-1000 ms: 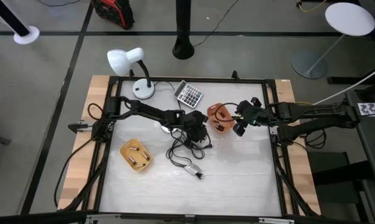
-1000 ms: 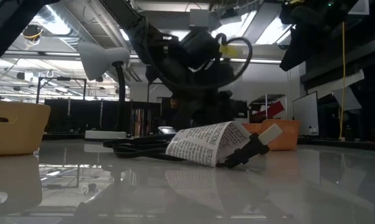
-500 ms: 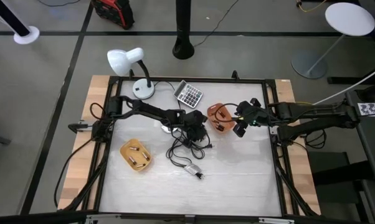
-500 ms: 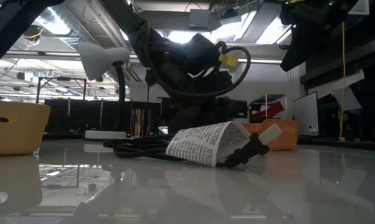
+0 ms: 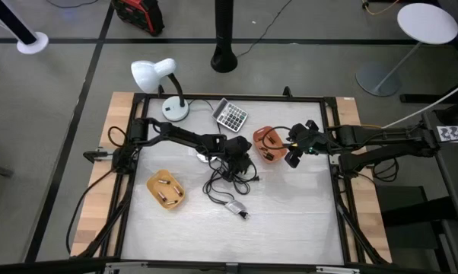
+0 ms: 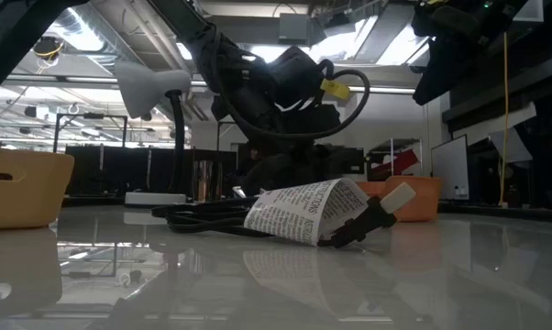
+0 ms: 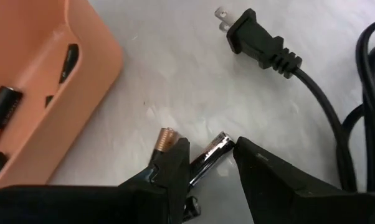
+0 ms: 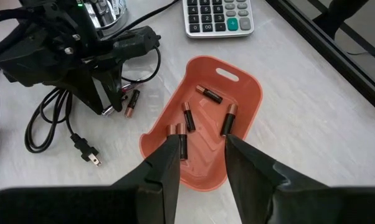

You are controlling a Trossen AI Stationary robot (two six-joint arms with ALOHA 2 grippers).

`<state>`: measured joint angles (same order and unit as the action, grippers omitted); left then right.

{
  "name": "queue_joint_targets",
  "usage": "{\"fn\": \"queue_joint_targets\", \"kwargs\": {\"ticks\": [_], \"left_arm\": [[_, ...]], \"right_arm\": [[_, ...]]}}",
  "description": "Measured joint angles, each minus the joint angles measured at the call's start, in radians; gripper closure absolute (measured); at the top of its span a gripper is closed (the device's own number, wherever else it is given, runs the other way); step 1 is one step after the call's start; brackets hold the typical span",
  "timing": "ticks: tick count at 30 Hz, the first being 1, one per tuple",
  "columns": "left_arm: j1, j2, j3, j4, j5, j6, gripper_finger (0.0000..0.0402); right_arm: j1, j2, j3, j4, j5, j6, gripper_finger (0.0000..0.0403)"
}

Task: Sort batteries
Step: Put the silver battery into the yellow bin

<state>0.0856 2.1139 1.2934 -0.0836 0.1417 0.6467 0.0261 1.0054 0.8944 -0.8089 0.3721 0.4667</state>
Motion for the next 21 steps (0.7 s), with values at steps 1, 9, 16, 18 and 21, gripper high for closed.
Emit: {"fn": "queue_joint_targets", "kwargs": {"ticks": [1, 9, 16, 18, 21], "left_arm": [[-0.002, 0.0, 0.01, -0.022, 0.0, -0.003, 0.0274], [-0.004, 0.001, 0.07, -0.186, 0.011, 0.011, 0.0274], [-0.005, 0.002, 0.097, -0.273, 0.016, 0.042, 0.0278], [-0.005, 0.002, 0.097, -0.276, 0.016, 0.042, 0.0289], [-0.006, 0.002, 0.096, -0.279, 0.018, 0.038, 0.0318]], "right_arm": [[0.0, 0.0, 0.0, 0.0, 0.0, 0.0, 0.0283], [0.0, 0.0, 0.0, -0.001, 0.0, 0.0, 0.0283], [0.0, 0.0, 0.0, -0.001, 0.0, 0.0, 0.0283], [0.0, 0.0, 0.0, -0.001, 0.0, 0.0, 0.0283], [0.0, 0.0, 0.0, -0.001, 0.0, 0.0, 0.0283]]}}
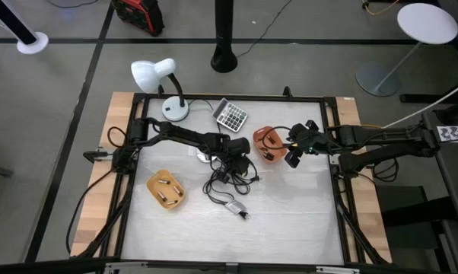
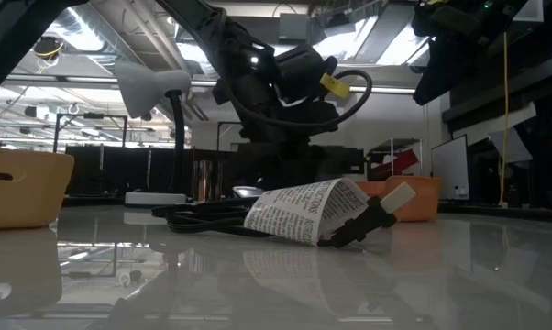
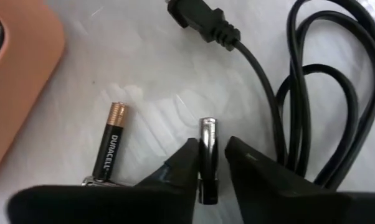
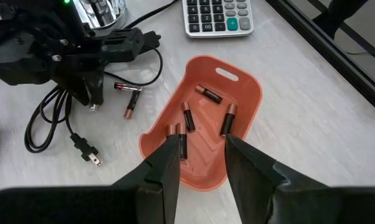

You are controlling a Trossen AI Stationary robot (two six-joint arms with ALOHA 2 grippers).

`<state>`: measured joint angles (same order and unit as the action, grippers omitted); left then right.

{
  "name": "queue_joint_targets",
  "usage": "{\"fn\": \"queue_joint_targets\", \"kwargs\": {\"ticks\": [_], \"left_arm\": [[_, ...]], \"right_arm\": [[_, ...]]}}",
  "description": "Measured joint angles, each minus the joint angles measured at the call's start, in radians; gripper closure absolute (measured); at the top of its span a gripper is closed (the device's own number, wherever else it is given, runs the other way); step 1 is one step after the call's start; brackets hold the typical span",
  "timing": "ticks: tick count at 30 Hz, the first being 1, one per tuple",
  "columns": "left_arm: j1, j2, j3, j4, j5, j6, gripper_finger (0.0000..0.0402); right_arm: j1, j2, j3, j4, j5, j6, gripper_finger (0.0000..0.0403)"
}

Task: Sort batteries
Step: Put the silver battery into the yellow bin

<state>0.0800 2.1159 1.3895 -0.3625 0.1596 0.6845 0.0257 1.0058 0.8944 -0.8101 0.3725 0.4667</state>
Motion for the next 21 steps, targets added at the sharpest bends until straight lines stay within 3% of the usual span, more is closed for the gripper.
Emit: {"fn": "queue_joint_targets", "kwargs": {"ticks": [7, 21], "left_arm": [[0.005, 0.0, 0.0, 0.001, 0.002, -0.056, 0.0389], [0.017, -0.064, 0.011, -0.031, -0.017, -0.128, 0.0388]], "right_arm": [[0.0, 0.0, 0.0, 0.0, 0.0, 0.0, 0.0283], [0.001, 0.0, 0.0, 0.001, 0.0, 0.0, 0.0283]]}}
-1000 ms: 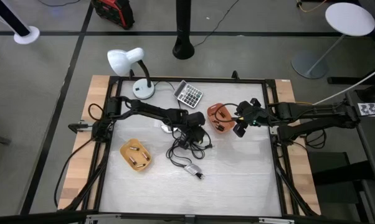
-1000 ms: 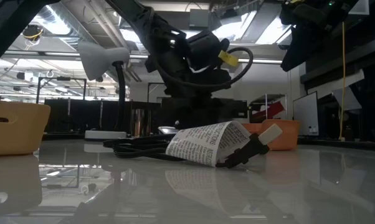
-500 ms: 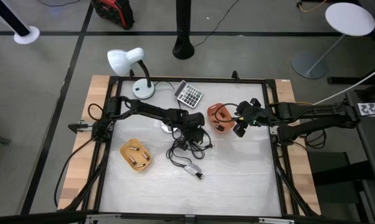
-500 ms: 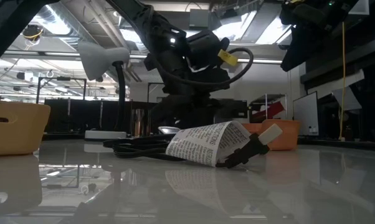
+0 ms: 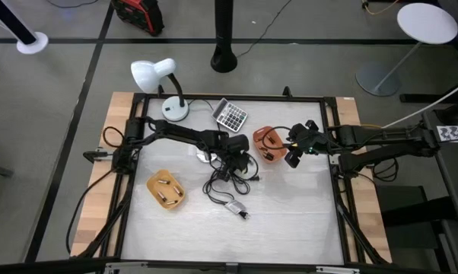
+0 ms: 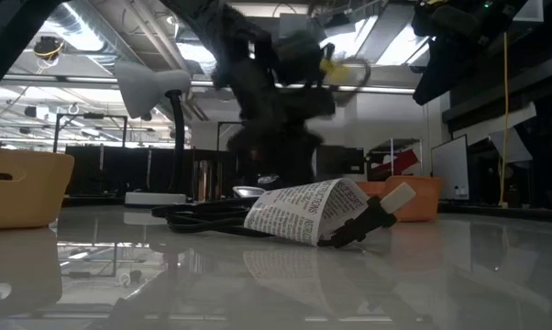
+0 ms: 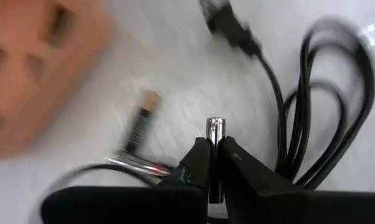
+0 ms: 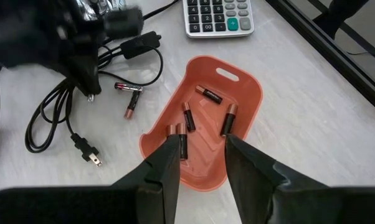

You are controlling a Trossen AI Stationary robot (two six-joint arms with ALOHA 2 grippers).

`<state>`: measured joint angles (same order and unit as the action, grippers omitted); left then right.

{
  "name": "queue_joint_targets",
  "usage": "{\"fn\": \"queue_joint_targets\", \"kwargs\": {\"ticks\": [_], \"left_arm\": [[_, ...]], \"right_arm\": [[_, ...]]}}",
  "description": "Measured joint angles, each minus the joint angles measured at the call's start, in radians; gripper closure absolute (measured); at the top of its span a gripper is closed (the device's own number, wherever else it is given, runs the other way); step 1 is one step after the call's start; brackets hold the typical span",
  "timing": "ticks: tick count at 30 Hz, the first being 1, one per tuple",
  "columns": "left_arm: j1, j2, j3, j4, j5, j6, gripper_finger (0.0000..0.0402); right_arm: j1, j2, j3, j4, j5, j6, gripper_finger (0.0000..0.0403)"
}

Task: Sort batteries
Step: Put the silver battery into the yellow bin

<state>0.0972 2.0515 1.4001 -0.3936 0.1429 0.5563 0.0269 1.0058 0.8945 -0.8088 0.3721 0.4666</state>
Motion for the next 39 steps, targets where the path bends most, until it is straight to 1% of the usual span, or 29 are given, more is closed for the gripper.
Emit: {"fn": "queue_joint_targets", "kwargs": {"ticks": [5, 11, 17, 23, 28, 32, 35, 39], "left_arm": [[0.009, -0.067, 0.034, -0.084, 0.005, -0.029, 0.0382], [0.007, -0.176, 0.048, -0.197, 0.009, -0.042, 0.0385], [-0.008, -0.282, 0.047, -0.4, 0.02, -0.138, 0.0379], [-0.042, -0.358, 0.048, -0.649, 0.03, -0.264, 0.0384], [-0.088, -0.372, 0.045, -0.835, 0.033, -0.364, 0.0378], [-0.134, -0.372, 0.045, -0.941, 0.033, -0.424, 0.0381], [-0.172, -0.372, 0.037, -0.972, 0.042, -0.473, 0.0382], [-0.225, -0.372, -0.02, -0.985, 0.074, -0.508, 0.0374]], "right_arm": [[0.0, 0.0, 0.0, 0.023, -0.005, 0.0, 0.0283], [0.0, 0.043, 0.0, 0.179, -0.065, 0.0, 0.0283], [0.0, 0.171, 0.0, 0.297, -0.104, 0.0, 0.0283], [0.0, 0.349, 0.0, 0.448, -0.109, 0.0, 0.0283], [0.0, 0.474, 0.0, 0.556, -0.158, 0.001, 0.0283], [0.0, 0.551, 0.0, 0.583, -0.194, 0.033, 0.0283], [-0.001, 0.592, 0.0, 0.581, -0.208, 0.055, 0.0283], [-0.001, 0.616, 0.0, 0.582, -0.209, 0.056, 0.0283]]}}
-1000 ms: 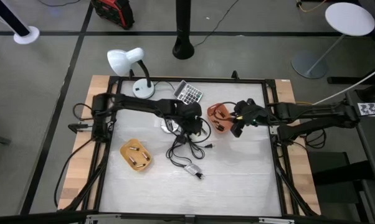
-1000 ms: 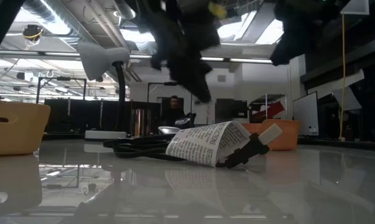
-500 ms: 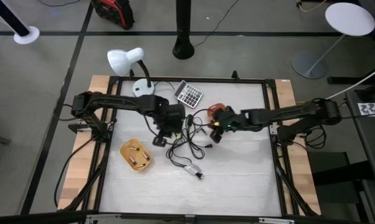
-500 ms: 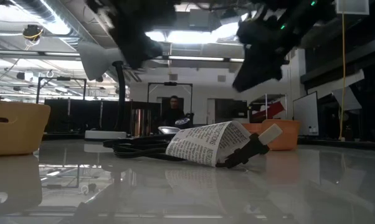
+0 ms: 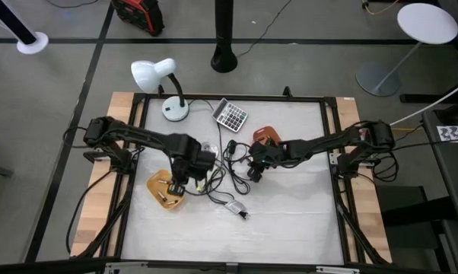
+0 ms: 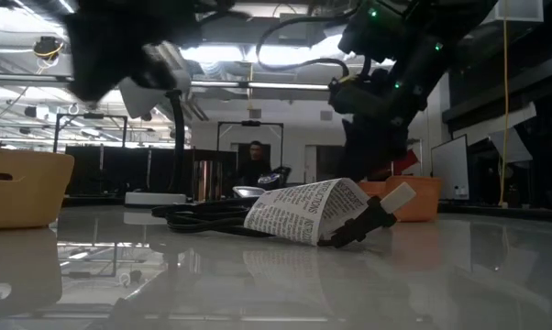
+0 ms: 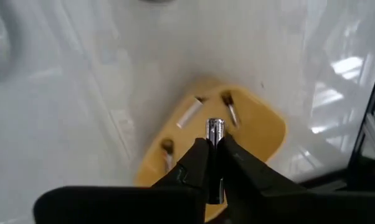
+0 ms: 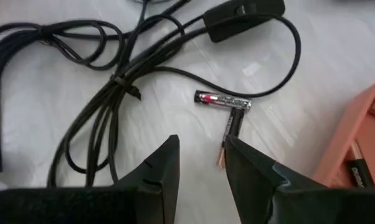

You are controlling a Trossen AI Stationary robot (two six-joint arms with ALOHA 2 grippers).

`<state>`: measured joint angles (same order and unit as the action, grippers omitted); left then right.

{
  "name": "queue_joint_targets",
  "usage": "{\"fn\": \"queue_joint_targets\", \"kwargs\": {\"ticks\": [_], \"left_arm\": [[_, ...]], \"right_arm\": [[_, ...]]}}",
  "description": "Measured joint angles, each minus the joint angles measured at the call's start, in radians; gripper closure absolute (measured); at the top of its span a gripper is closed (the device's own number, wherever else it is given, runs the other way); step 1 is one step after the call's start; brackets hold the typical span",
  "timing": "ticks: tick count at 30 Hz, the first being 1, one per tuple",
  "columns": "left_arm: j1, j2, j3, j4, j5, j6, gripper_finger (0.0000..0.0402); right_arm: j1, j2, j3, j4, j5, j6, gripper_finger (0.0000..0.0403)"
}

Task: Sort batteries
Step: Put the silver battery into the yellow bin, then put the brown battery into the orange bin

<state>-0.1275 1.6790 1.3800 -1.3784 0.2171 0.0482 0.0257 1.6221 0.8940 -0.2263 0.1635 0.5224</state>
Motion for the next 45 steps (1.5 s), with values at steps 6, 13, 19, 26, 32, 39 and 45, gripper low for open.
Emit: {"fn": "queue_joint_targets", "kwargs": {"ticks": [6, 13, 19, 26, 32, 39, 45], "left_arm": [[-0.076, 0.0, -0.123, 0.005, 0.016, -0.018, 0.0371], [-0.13, 0.0, -0.241, 0.062, -0.015, -0.089, 0.0353], [-0.141, 0.0, -0.284, 0.066, -0.032, -0.165, 0.0301], [-0.137, 0.0, -0.286, 0.074, -0.032, -0.152, 0.026], [-0.124, -0.019, -0.286, 0.082, -0.032, -0.168, 0.0268], [-0.089, -0.148, -0.285, 0.145, -0.078, -0.172, 0.0276], [-0.058, -0.267, -0.285, 0.234, -0.155, -0.172, 0.0276]], "right_arm": [[0.0, 0.001, 0.0, -0.006, 0.0, 0.0, 0.0283], [0.0, 0.001, 0.0, -0.005, 0.0, 0.001, 0.0283], [0.0, 0.001, 0.0, -0.003, 0.0, 0.001, 0.0283], [0.0, 0.0, 0.0, -0.003, -0.001, 0.053, 0.0283], [0.0, 0.0, 0.0, -0.003, -0.001, 0.149, 0.0283], [0.0, 0.019, 0.002, -0.002, -0.01, 0.232, 0.0283], [0.0, 0.111, 0.023, -0.003, -0.052, 0.258, 0.0283]]}}
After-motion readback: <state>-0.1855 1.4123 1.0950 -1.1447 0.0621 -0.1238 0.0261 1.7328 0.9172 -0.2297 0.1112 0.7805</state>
